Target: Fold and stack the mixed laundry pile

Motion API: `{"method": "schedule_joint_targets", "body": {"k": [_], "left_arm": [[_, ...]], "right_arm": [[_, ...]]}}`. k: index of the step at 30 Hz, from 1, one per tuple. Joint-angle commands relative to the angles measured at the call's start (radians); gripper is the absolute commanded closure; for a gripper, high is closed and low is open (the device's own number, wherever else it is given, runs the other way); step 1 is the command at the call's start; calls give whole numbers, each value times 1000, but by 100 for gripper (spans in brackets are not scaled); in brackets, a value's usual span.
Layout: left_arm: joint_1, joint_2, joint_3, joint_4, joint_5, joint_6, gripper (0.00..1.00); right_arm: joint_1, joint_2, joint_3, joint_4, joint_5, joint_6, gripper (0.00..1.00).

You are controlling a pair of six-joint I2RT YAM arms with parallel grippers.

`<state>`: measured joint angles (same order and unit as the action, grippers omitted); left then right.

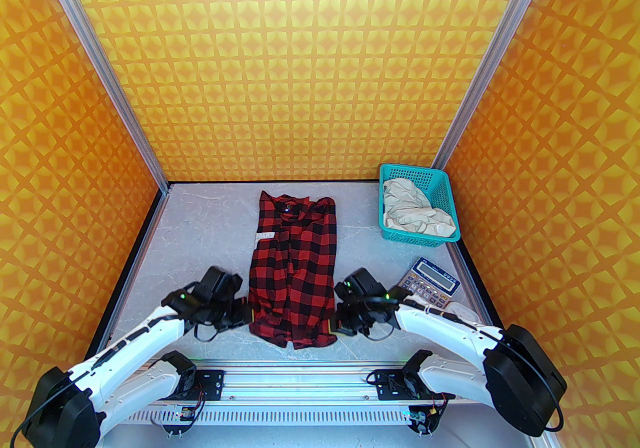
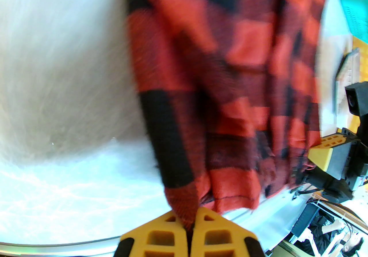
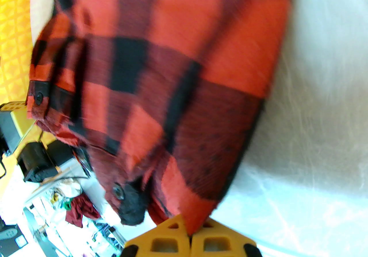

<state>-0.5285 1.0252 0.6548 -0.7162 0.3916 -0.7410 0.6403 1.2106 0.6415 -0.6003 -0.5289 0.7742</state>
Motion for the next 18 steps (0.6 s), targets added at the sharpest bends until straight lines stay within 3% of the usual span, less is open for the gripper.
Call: {"method": "schedule_joint_targets", "body": {"k": [1,10,18], "left_arm": [[-1,39,120,-11,-48,56,100],[64,293,414,67,-78,122,100],[156,511,591,261,-90,109,100]], "right_arm": [[-8,33,123,-76,76,-8,100],[-156,165,438,-134,120,-68,100],[-262,340,590,-12,104,-52,100]]}}
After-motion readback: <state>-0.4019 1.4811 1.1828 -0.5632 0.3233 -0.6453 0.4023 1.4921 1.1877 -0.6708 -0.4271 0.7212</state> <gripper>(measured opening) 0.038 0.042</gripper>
